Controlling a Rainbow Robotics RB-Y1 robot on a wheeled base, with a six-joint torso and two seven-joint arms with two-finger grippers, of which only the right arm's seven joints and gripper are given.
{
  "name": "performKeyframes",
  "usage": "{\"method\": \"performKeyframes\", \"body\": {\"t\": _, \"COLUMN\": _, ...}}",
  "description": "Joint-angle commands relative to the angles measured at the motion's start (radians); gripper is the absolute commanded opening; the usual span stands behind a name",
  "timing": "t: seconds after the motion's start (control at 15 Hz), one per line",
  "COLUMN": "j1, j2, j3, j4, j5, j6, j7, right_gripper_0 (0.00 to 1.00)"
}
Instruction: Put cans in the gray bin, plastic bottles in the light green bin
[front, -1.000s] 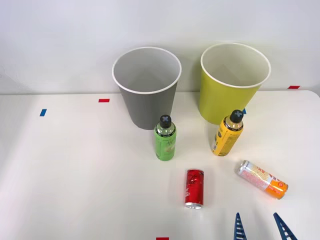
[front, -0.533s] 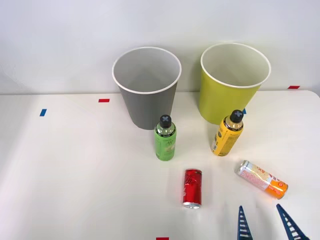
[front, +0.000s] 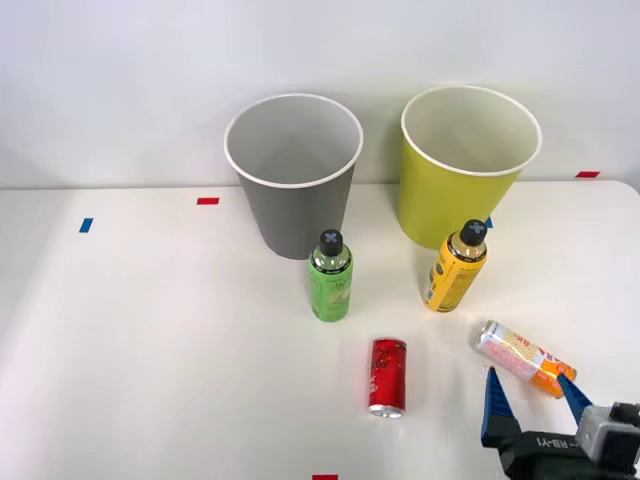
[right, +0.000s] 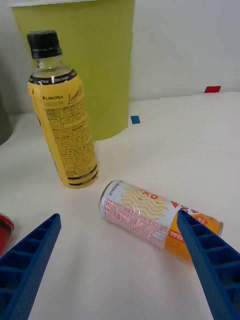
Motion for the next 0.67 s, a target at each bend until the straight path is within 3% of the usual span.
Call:
{"method": "performKeyframes", "body": {"t": 0.07, "j1": -0.05, "j2": 0.054, "j3": -0.048, "j4": -0.114, "j5": -0.002, "j6": 0.231, "j7": -0.008, "right_gripper_0": 0.81}}
{"method": "performKeyframes", "body": {"t": 0.27, "j1": -0.113, "j2": 0.12, "j3": -0.116, "j4": -0.231, "j5": 0.003, "j6": 0.559, "j7": -0.04, "right_gripper_0": 0.81}}
{"method": "performKeyframes", "body": {"t": 0.47, "j1": -0.15, "j2": 0.122, "j3": -0.153, "j4": -0.32, "j5": 0.029, "j6": 0.823, "j7": -0.286, "right_gripper_0": 0.81}}
{"method": "performKeyframes", "body": {"t": 0.67, "j1": -0.225, "j2": 0.122, "j3": -0.174, "j4": -0.335, "j5": 0.064, "j6": 0.964, "j7": -0.478, "right_gripper_0": 0.81}}
